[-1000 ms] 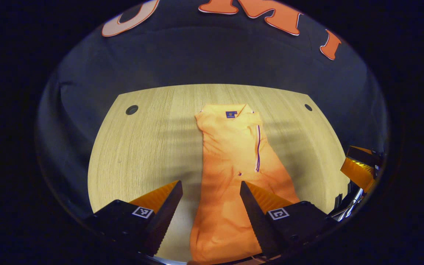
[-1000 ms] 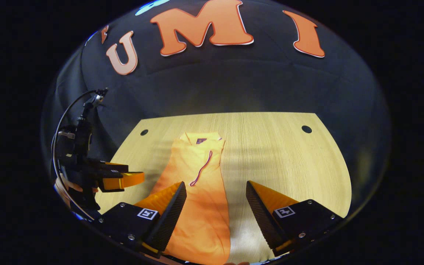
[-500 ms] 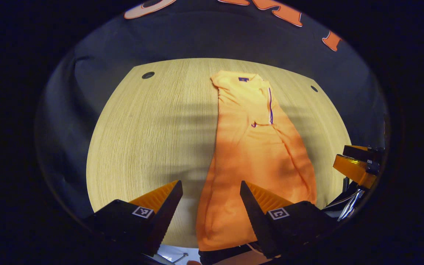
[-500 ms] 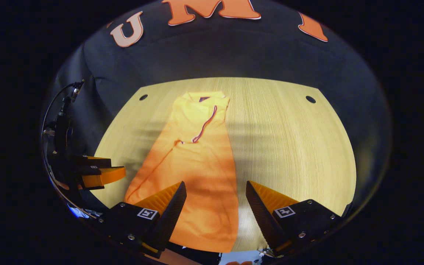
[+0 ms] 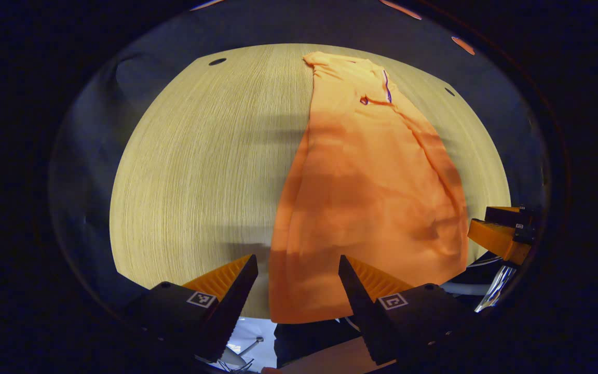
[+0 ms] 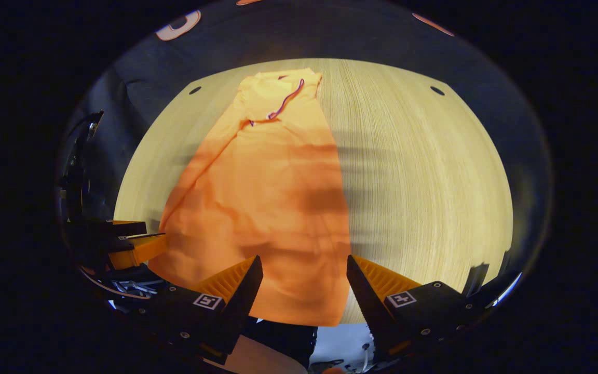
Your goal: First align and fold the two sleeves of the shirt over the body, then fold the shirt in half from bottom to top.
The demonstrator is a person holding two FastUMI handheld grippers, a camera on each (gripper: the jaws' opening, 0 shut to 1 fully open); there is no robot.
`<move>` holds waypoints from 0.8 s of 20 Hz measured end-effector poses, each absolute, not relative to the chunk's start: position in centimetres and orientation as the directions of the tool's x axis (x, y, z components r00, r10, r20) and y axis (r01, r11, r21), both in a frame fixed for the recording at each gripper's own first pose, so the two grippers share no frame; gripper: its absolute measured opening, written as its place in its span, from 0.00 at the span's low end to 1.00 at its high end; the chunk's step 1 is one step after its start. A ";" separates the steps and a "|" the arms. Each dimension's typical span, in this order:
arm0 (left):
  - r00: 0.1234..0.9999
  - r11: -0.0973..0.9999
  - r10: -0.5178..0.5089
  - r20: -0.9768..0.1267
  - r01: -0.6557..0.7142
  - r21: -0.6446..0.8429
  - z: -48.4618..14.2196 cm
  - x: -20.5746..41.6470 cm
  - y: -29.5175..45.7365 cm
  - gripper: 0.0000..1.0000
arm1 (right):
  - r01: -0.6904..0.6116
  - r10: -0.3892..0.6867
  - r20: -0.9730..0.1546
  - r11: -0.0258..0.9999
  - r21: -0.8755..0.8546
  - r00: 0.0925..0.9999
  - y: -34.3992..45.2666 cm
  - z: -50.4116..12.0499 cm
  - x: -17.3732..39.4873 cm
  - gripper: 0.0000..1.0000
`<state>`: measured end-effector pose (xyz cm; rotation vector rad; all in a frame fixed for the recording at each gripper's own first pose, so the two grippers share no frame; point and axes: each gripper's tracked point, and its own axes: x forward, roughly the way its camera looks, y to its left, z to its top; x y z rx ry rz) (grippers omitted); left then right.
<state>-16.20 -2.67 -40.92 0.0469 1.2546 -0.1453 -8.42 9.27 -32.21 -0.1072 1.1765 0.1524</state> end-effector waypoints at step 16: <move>0.165 0.991 -0.025 -0.986 0.130 -0.004 -45.0 -19.3 -3.7 0.97 | -0.158 -0.070 -0.978 0.982 -0.102 0.198 8.4 -36.8 -12.3 0.99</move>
